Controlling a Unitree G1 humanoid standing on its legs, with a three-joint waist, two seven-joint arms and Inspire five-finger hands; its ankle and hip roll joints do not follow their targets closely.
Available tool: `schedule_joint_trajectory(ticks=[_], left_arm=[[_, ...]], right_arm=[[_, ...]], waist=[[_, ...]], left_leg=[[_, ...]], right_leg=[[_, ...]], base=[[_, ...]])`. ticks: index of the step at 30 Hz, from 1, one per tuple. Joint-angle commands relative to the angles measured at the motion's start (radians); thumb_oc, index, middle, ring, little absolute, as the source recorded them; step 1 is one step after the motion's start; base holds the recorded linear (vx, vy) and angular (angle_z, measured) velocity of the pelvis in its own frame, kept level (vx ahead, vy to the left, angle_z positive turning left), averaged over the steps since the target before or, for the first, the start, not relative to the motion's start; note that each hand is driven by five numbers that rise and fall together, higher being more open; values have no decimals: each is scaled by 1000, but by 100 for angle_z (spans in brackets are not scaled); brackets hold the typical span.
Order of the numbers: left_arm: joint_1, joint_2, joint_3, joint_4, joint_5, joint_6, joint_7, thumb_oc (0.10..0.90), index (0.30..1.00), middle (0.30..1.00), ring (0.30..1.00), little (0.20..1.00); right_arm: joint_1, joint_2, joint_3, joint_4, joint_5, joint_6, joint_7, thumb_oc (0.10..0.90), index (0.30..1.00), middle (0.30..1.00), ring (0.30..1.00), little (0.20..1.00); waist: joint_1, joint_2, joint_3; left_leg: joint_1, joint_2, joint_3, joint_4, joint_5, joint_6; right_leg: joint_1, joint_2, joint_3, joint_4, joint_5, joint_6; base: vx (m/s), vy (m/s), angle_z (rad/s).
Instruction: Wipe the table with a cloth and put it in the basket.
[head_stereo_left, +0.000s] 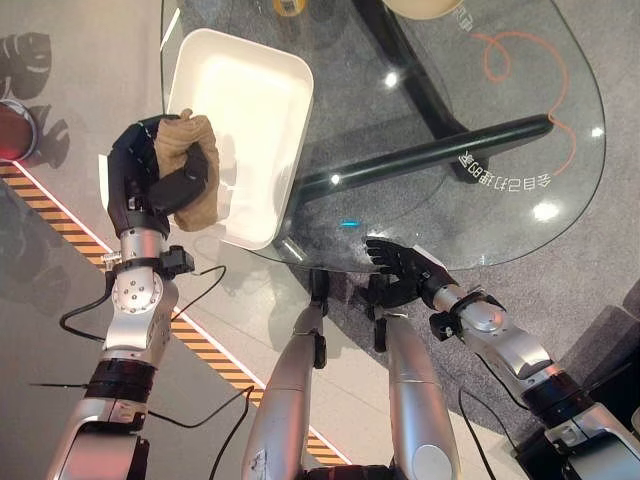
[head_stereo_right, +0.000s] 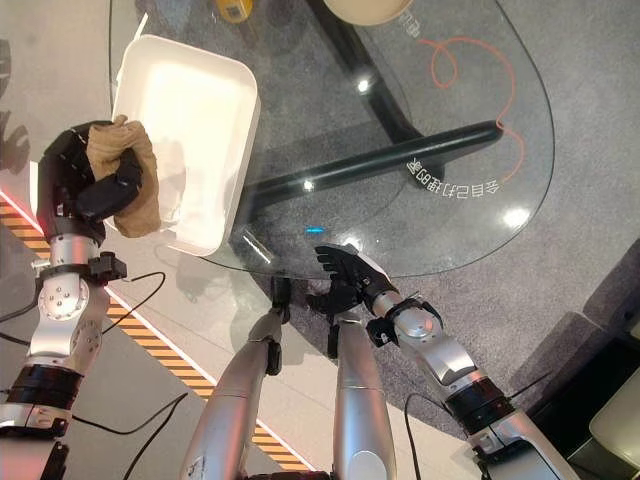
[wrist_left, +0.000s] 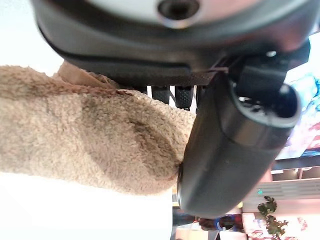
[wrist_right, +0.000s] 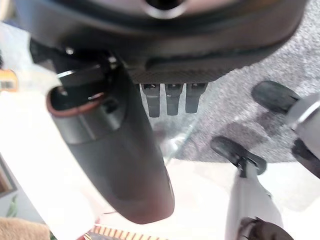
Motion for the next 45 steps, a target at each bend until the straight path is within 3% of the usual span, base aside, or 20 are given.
schedule_joint_trajectory(ticks=[1,19,25,38,43,44,45], left_arm=[[-85,64,50,-42,37,-82,68,100,300,300,300,200],[-227,57,-44,115,74,-8,143,100,300,300,300,200],[-323,76,-94,239,44,-25,186,100,300,300,300,200],[-433,79,-179,374,71,65,202,100,300,300,300,200],[-449,81,-186,415,48,57,203,100,300,300,300,200],[-452,80,-187,419,47,57,200,114,312,312,312,214],[-453,77,-187,422,41,55,194,256,434,434,434,356]], right_arm=[[-12,-16,26,-43,53,-9,21,800,900,900,900,900],[-99,-37,73,-8,87,66,42,800,900,900,900,900],[-146,-58,90,41,111,42,56,800,900,900,900,900],[-204,-46,112,82,140,33,39,800,900,900,900,900],[-202,-47,113,95,145,8,37,800,900,900,900,900],[-202,-46,112,94,145,7,36,800,900,900,900,900],[-203,-44,111,92,144,8,36,800,900,900,900,900]], waist=[[-8,24,-28],[-34,23,-28],[-50,18,-28],[-67,8,-28],[-71,4,-28],[-72,4,-28],[-72,3,-28]], left_leg=[[-81,-9,39,196,-124,20],[-196,-15,61,226,-121,24],[-230,-10,69,231,-116,21],[-268,-12,70,234,-104,10],[-277,-10,70,236,-104,8],[-279,-11,70,237,-105,8],[-280,-11,69,236,-104,8]], right_leg=[[16,40,47,-190,108,24],[-118,44,80,-196,156,43],[-159,50,92,-194,168,49],[-194,52,98,-202,188,56],[-205,51,98,-200,190,57],[-207,51,99,-199,190,57],[-208,51,99,-200,190,58]], base=[[22,76,0],[20,71,-3],[-2,57,-5],[-4,8,-2],[0,0,0],[0,0,0],[0,0,0]])
